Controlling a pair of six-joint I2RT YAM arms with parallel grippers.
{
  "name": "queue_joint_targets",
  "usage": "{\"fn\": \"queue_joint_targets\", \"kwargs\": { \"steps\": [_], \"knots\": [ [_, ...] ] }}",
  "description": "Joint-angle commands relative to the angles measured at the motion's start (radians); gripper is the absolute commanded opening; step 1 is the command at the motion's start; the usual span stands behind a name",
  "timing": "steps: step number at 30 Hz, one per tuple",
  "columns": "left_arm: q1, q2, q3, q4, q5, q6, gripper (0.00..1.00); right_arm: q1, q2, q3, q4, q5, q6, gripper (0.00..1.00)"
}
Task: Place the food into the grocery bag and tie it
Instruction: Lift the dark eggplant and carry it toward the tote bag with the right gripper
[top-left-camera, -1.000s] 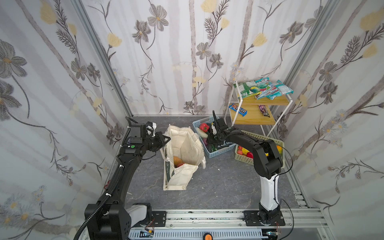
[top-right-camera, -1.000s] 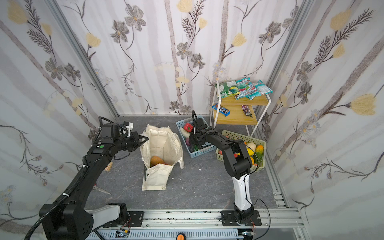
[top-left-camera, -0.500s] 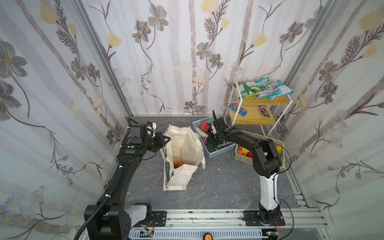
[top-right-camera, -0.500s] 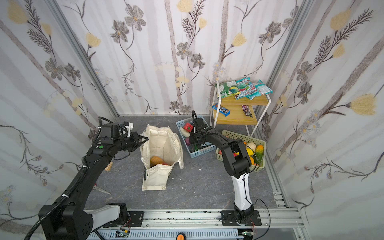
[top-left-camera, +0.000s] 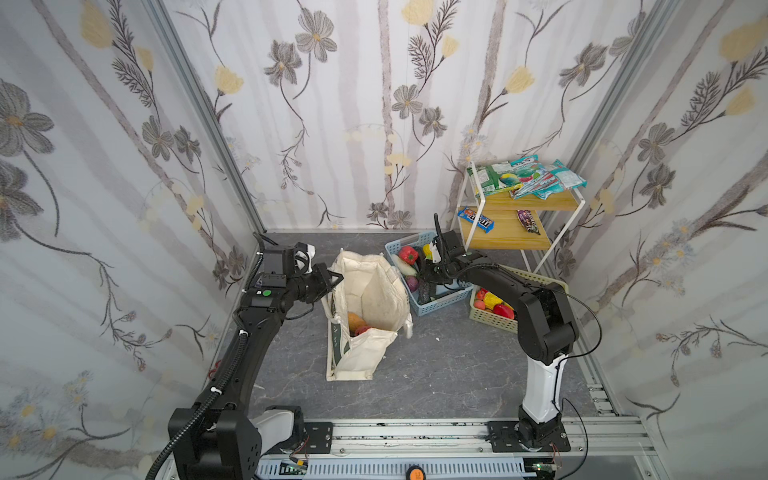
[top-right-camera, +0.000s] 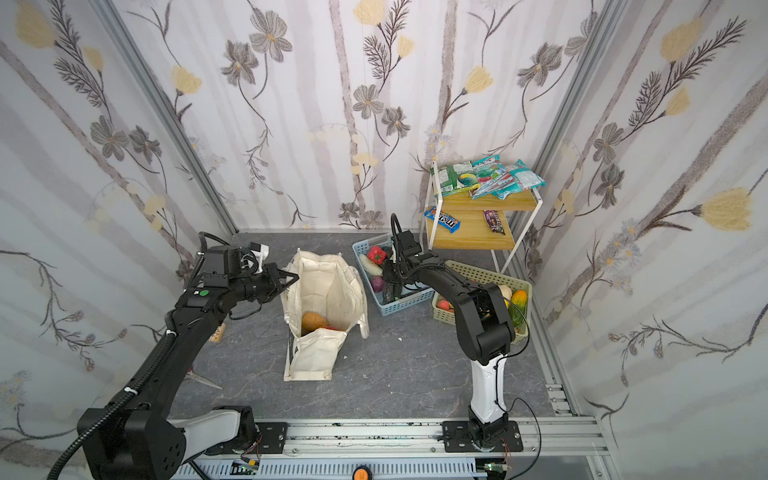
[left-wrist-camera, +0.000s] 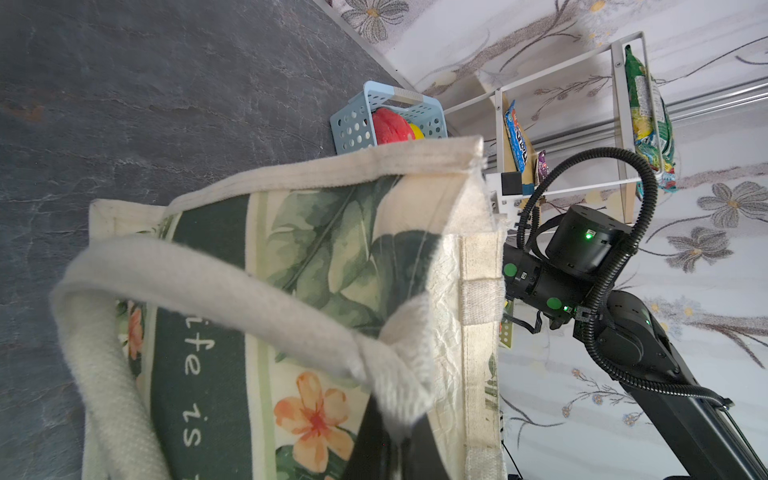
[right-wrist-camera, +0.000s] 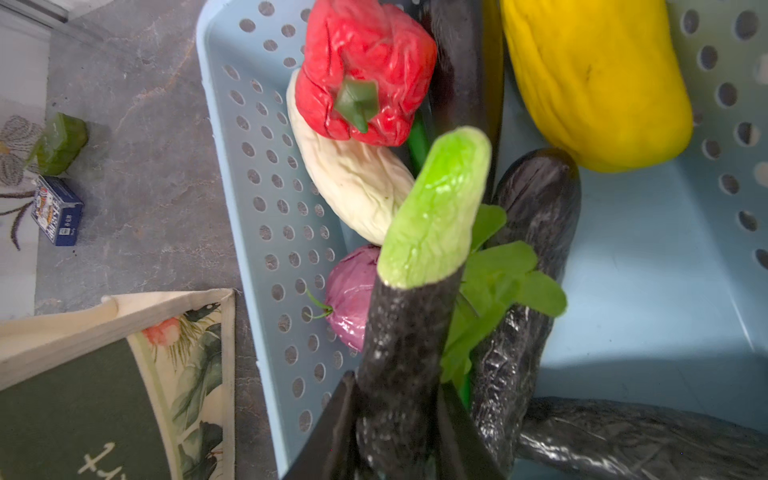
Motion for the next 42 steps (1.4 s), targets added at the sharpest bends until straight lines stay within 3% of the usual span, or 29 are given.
{"fn": "queue_joint_targets", "kwargs": {
  "steps": [1,29,42],
  "knots": [
    [-0.006,0.004,0.016,0.026,0.002,-0.008,0.00,-0.007,-0.031,0.007,0.029,-0.011,-0.003,0.29],
    [-0.032,0.007,0.006,0.039,-0.017,-0.017,0.00,-0.002,-0.278,0.141,-0.008,-0.076,0.049,0.29],
    [-0.033,0.011,0.007,0.041,-0.017,-0.019,0.00,0.156,-0.341,0.138,0.013,-0.097,0.122,0.31]
  ]
}}
